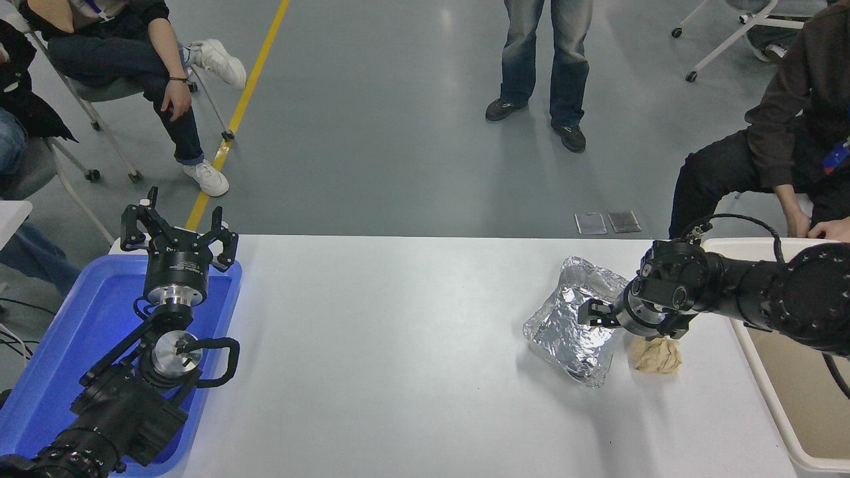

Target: Pick up foil plate and place in dustbin

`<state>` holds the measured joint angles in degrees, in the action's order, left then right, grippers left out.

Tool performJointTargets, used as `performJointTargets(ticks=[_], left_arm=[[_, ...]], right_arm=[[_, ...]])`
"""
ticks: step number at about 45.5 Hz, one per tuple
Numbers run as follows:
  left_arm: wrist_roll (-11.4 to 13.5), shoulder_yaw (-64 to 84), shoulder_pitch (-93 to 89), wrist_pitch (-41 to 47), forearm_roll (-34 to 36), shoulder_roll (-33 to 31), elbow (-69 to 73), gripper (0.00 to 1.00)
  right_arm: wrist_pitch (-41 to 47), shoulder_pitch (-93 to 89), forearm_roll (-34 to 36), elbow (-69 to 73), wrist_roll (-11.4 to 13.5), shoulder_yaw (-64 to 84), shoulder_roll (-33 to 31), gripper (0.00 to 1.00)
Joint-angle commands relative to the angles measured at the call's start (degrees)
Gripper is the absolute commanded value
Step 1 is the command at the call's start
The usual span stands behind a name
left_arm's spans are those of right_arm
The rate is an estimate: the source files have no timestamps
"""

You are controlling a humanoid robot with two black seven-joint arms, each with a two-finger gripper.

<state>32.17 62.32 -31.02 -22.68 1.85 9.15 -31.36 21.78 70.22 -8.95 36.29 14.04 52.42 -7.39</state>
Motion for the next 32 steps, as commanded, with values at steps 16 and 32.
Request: performJointTargets(ticks=[16, 32], left_arm=[[0.0, 0.0, 0.0, 0.0, 0.0, 0.0, -0.01, 0.99], [0.0, 0.0, 0.0, 0.0, 0.0, 0.0, -0.02, 0.99]], right_arm=[[-0.24, -4.04, -0.19, -3.59, 0.11, -3.64, 1.33, 0.99], [-3.67, -5.01, -0.81, -4.39, -0.15, -4.34, 1.33, 0.17]])
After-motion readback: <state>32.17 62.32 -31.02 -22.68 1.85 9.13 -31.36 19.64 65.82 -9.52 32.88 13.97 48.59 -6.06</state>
